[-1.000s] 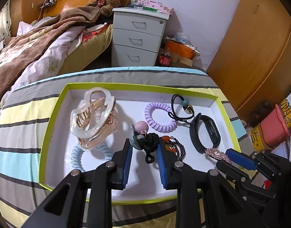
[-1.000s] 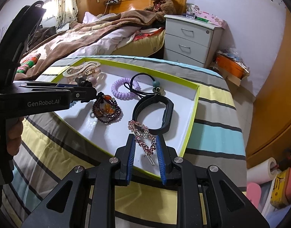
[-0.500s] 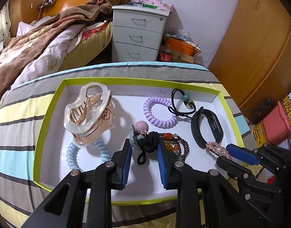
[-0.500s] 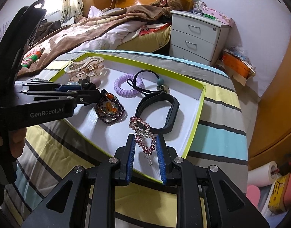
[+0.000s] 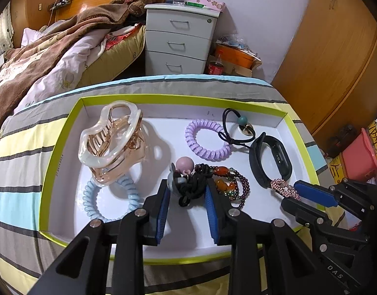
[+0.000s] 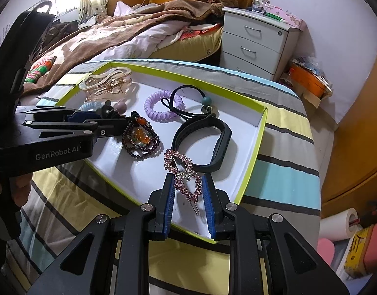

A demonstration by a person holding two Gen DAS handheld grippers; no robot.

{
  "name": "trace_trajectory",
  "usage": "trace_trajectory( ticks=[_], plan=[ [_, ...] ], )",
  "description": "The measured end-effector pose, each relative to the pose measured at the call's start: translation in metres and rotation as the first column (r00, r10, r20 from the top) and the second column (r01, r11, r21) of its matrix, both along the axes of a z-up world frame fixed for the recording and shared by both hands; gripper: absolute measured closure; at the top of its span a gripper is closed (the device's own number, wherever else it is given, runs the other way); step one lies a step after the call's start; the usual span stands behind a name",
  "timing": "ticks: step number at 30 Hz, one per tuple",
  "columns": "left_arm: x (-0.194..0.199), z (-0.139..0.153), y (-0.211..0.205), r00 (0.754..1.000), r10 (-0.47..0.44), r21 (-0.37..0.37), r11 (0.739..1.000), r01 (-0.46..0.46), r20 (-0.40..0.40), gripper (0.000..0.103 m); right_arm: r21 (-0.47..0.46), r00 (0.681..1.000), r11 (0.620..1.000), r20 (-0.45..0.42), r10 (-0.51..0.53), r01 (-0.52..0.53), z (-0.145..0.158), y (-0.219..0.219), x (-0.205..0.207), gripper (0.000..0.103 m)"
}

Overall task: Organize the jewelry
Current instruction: 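Open the left gripper to drop the bear-head hair tie into the box, then open the right gripper to drop the rhinestone clip into the box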

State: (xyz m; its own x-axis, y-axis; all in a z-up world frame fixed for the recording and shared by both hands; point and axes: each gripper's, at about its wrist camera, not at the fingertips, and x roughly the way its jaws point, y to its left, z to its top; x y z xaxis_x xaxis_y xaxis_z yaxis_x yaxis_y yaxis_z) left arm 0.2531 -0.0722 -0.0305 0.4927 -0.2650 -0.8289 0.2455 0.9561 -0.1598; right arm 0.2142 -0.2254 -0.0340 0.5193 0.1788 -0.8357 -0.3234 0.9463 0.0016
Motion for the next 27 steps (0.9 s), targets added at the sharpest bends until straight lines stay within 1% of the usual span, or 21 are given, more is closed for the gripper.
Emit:
trace_trajectory(
  ticks=[9, 12, 14, 18, 27],
  plan=[
    [0.0003, -0.0013, -0.0005, 1.000, 0.002, 0.009, 1.000, -0.002, -0.005, 0.063, 0.008, 1.000, 1.000, -0.006, 0.000, 0.000, -0.0009, -0.0008, 0.0014, 0.079],
    [-0.0003, -0.0009, -0.0010, 1.000, 0.003, 0.009, 1.000, -0.003, -0.007, 0.062, 0.011, 1.000, 1.000, -0.007, -0.004, 0.004, -0.0012, -0.0015, 0.0012, 0.078],
    [-0.0005, -0.0012, -0.0010, 1.000, 0.002, 0.009, 1.000, -0.002, -0.007, 0.062, 0.014, 1.000, 1.000, -0.007, -0.008, 0.008, -0.0009, -0.0022, 0.0009, 0.076],
    [-0.0020, -0.0005, 0.0003, 1.000, 0.002, 0.009, 1.000, -0.002, -0.008, 0.060, 0.032, 1.000, 0.999, -0.006, -0.016, 0.017, 0.0007, -0.0045, 0.0006, 0.068],
    [-0.0079, 0.0047, 0.0019, 1.000, 0.002, -0.003, 1.000, -0.002, 0.004, 0.056, 0.049, 0.999, 0.998, 0.012, -0.034, 0.033, 0.0053, -0.0048, -0.0040, 0.063]
  ],
)
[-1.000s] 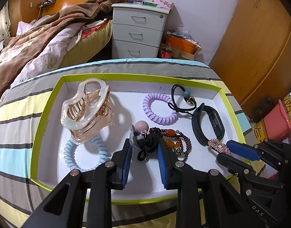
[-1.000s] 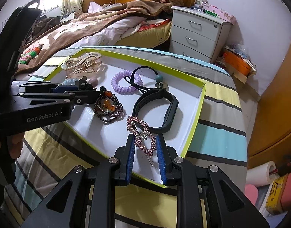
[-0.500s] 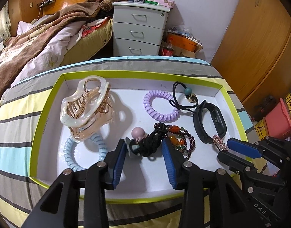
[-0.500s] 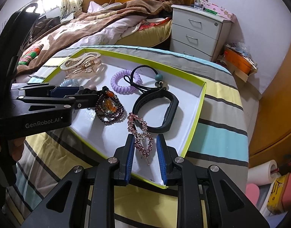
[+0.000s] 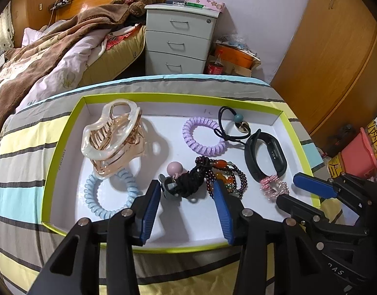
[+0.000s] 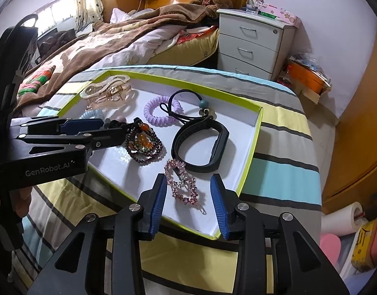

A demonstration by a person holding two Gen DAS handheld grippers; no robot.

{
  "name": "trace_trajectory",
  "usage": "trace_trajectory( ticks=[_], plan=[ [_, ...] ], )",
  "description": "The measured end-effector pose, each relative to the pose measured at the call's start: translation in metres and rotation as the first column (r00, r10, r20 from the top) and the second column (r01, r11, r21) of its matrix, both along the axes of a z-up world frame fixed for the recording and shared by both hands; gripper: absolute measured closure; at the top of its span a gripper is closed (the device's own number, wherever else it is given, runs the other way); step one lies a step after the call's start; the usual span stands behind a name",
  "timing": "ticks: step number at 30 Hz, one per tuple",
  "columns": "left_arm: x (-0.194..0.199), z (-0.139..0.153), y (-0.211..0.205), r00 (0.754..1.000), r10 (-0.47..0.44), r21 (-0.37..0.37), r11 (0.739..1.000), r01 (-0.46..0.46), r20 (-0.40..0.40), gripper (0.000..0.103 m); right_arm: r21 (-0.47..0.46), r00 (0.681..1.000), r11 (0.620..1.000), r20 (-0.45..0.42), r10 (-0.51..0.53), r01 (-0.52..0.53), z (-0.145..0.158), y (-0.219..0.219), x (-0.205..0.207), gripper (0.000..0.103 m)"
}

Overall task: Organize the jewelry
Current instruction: 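Open the right gripper to drop the rhinestone clip into the box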

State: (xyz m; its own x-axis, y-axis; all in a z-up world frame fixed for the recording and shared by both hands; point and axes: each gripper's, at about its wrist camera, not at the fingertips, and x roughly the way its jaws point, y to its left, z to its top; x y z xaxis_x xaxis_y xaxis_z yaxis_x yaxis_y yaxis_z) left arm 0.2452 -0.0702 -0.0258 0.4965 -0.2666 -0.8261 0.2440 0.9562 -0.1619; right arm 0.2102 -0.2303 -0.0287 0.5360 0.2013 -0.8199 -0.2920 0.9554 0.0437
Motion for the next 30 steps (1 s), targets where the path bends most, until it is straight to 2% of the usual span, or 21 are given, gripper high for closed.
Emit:
trace_trajectory(
  ticks=[15, 28, 30],
  plan=[
    [-0.021, 0.020, 0.004, 0.998, 0.020, 0.012, 1.000, -0.021, 0.051, 0.050, 0.037, 0.997, 0.998, 0.051, -0.055, 0.054, 0.016, -0.002, -0.021, 0.061],
    [-0.065, 0.035, 0.009, 0.984, 0.069, 0.120, 0.989, -0.090, 0.165, 0.049, 0.091, 0.968, 0.974, 0.127, -0.218, 0.207, 0.027, -0.002, -0.065, 0.061],
    [-0.071, 0.036, 0.011, 0.981, 0.077, 0.118, 0.988, -0.099, 0.176, 0.049, 0.087, 0.962, 0.972, 0.147, -0.231, 0.220, 0.030, 0.000, -0.073, 0.061]
  ],
)
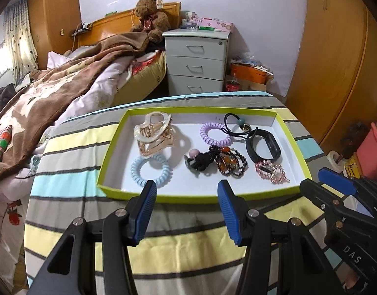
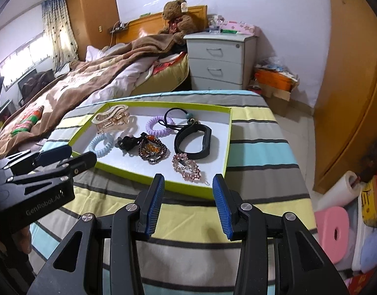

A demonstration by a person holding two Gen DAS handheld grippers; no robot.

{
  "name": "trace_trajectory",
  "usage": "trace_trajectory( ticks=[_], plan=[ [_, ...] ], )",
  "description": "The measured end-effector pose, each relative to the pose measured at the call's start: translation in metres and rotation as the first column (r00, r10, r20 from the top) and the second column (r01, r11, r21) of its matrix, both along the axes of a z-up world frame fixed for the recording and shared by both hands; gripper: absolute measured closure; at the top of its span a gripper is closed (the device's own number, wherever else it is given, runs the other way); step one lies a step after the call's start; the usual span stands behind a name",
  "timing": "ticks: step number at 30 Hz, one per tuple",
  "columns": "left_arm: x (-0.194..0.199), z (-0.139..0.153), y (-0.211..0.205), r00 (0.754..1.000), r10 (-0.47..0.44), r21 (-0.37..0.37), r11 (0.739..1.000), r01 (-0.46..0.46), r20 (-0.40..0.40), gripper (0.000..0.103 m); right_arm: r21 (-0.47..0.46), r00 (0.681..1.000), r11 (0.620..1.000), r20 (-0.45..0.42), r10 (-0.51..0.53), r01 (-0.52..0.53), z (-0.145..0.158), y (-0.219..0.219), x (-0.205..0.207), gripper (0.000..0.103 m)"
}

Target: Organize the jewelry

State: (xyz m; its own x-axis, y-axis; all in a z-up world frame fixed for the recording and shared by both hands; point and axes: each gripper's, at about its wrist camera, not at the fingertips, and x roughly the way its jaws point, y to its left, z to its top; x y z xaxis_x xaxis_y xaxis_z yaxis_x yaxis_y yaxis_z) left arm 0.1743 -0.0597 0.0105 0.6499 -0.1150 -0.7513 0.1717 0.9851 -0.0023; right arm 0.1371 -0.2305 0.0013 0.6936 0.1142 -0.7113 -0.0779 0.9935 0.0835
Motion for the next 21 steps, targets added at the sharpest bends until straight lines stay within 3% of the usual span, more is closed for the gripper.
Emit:
trace_trajectory(
  ticks=[21],
  plan=[
    [-0.049, 0.003, 0.017, 0.996, 0.049, -0.017, 0.999, -0.047, 0.069, 0.049, 0.031, 0.996, 0.999, 0.077, -0.047, 0.045, 0.014, 0.017, -0.037, 0.060]
  ],
)
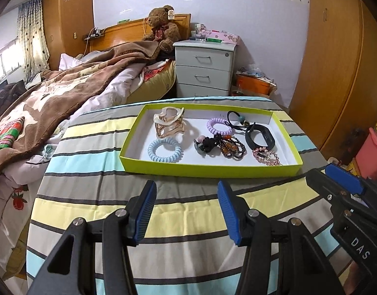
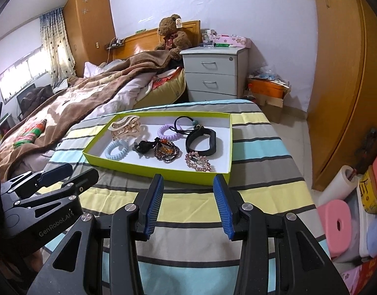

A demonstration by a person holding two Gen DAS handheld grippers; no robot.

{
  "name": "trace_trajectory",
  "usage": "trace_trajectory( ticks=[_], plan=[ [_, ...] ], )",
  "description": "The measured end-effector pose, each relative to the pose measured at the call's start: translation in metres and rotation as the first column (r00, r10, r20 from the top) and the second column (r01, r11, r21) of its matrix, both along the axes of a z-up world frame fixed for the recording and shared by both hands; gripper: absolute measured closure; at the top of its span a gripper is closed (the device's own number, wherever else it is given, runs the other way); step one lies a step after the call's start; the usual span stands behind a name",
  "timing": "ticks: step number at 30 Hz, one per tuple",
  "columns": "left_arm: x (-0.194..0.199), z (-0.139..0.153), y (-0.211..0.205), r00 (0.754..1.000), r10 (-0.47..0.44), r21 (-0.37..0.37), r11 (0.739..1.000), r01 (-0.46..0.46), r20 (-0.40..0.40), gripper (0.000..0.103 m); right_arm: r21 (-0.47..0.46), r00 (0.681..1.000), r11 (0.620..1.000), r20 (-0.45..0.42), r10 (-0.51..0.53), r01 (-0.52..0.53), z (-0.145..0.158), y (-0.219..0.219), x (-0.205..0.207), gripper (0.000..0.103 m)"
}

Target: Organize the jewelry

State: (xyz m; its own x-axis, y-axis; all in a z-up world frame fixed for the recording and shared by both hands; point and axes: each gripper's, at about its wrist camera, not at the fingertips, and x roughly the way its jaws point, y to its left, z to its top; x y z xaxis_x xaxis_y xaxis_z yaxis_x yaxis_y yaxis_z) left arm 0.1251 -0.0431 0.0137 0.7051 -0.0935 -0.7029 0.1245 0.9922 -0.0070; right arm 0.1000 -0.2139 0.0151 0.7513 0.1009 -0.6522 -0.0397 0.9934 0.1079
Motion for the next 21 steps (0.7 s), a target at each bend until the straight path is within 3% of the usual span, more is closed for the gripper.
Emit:
trace_trajectory(
  ticks=[21],
  plan=[
    [-0.0049, 0.0030, 0.0049, 1.000, 0.020, -0.010, 1.000, -0.020, -0.003, 0.049, 0.003, 1.000, 1.000, 0.000, 0.013, -0.013, 0.0019, 0.0030, -0.0044, 0.060]
  ],
)
